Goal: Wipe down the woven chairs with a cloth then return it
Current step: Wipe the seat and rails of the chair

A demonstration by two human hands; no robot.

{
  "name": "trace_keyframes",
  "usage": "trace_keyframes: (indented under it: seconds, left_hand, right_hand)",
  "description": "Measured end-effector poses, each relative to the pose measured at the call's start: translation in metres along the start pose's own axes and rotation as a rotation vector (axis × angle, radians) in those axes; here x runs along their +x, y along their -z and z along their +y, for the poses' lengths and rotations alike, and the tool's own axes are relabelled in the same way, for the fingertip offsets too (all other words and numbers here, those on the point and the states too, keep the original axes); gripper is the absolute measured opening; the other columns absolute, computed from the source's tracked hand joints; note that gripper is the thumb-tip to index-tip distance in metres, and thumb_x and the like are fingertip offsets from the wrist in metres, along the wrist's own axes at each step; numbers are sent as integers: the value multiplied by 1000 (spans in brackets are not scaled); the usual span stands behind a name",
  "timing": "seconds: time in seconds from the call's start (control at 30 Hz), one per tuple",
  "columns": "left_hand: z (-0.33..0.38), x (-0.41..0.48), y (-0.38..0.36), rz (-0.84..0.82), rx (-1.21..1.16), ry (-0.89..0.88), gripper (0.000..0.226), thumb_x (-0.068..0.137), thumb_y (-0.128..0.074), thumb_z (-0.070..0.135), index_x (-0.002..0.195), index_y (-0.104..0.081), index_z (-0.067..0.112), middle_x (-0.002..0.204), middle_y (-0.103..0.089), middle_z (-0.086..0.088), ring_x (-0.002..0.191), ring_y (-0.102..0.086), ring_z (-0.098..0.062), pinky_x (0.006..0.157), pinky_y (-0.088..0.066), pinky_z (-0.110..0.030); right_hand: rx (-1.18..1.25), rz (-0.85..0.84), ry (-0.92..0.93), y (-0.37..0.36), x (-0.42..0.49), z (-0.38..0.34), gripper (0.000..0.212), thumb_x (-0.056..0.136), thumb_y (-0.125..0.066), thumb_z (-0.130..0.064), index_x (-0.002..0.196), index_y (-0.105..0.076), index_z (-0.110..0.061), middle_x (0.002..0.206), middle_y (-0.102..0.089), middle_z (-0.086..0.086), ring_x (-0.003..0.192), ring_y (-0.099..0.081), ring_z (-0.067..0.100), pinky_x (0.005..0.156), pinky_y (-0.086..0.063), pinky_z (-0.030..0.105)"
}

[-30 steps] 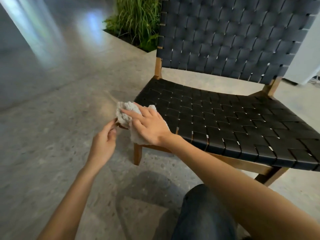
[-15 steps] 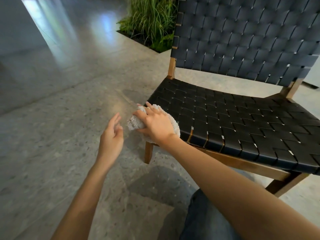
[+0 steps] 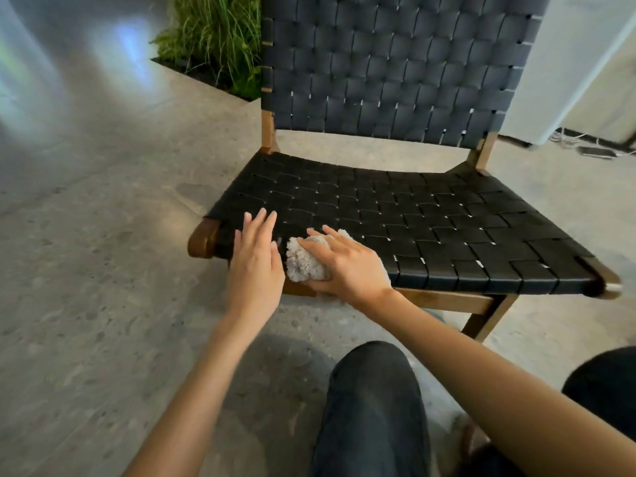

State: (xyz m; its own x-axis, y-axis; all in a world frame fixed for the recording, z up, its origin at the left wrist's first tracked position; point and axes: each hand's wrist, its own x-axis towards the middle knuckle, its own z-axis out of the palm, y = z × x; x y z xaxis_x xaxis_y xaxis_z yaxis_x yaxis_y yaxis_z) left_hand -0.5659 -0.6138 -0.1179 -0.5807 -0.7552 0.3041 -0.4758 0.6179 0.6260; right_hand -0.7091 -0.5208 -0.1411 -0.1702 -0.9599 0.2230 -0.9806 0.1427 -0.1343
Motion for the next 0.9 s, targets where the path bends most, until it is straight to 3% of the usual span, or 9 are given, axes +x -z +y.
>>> trace_keyframes:
  seconds: [0.2, 0.37, 0.5, 0.57, 0.67, 0.73, 0.8, 0.87, 0.9]
  left_hand:
    - [67, 9, -65, -206, -49, -68, 49, 100, -39, 22, 147, -27, 19, 156, -24, -1, 146, -9, -15, 118, -7, -33]
    - [121, 13, -116, -407, -79, -171, 49, 101, -37, 26, 149, -25, 19, 157, -20, -2, 146, -7, -20, 119, -8, -37]
    - [158, 12, -152, -539, -46, -297, 48, 102, -34, 27, 148, -25, 20, 157, -19, -2, 146, -8, -20, 118, -7, -38]
    - [173, 14, -168, -572, -18, -360, 46, 102, -34, 26, 148, -27, 21, 157, -21, -1, 146, -12, -18, 118, -10, -39]
    - [188, 15, -187, -614, -3, -451, 45, 102, -35, 28, 146, -31, 24, 156, -24, -1, 145, -14, -18, 117, -12, -41]
    - [192, 15, -196, -620, 57, -482, 44, 102, -30, 33, 146, -31, 27, 155, -25, 1, 145, -15, -18, 117, -13, -45]
    - [192, 14, -201, -602, 118, -480, 46, 101, -26, 39, 146, -31, 30, 154, -28, 2, 145, -18, -19, 117, -15, -48]
    - [190, 14, -204, -588, 135, -483, 48, 100, -24, 43, 146, -31, 30, 153, -30, 3, 144, -20, -18, 117, -17, -48]
    - [189, 14, -204, -585, 135, -485, 48, 100, -24, 44, 146, -31, 31, 153, -30, 3, 144, -21, -18, 117, -17, -48]
  right_hand:
    - [-19, -35, -157, 38, -80, 83, 70, 72, -78, -45, 134, -53, -27, 140, -54, 0, 135, -44, 24, 93, -49, 45]
    - [-86, -4, -327, 74, -153, 147, 64, 74, -65, -58, 131, -57, -30, 140, -53, -4, 135, -42, 23, 91, -50, 46]
    - [-147, -59, -476, 96, -189, 182, 68, 75, -80, -30, 135, -51, -33, 147, -45, -4, 142, -31, 23, 93, -50, 53]
    - [-183, 11, -548, 104, -202, 186, 70, 72, -82, -22, 136, -52, -28, 149, -42, 0, 143, -28, 25, 98, -45, 56]
    - [-250, 367, -743, 108, -219, 184, 65, 81, -70, -39, 141, -47, -25, 154, -34, 5, 145, -21, 27, 108, -30, 51]
    - [-255, 383, -925, 106, -218, 190, 66, 88, -55, -55, 146, -34, -35, 160, -14, 4, 147, -9, 31, 114, -13, 50]
    - [-105, 349, -1078, 98, -208, 200, 63, 89, -53, -60, 145, -29, -45, 162, -2, 2, 145, -12, 34, 114, -15, 51]
    - [89, 478, -1169, 94, -196, 206, 51, 89, -58, -53, 137, -44, -44, 153, -30, 2, 131, -40, 24, 103, -37, 41]
    - [158, 593, -1195, 92, -192, 208, 39, 89, -60, -48, 127, -55, -39, 135, -51, 0, 116, -52, 17, 92, -43, 32]
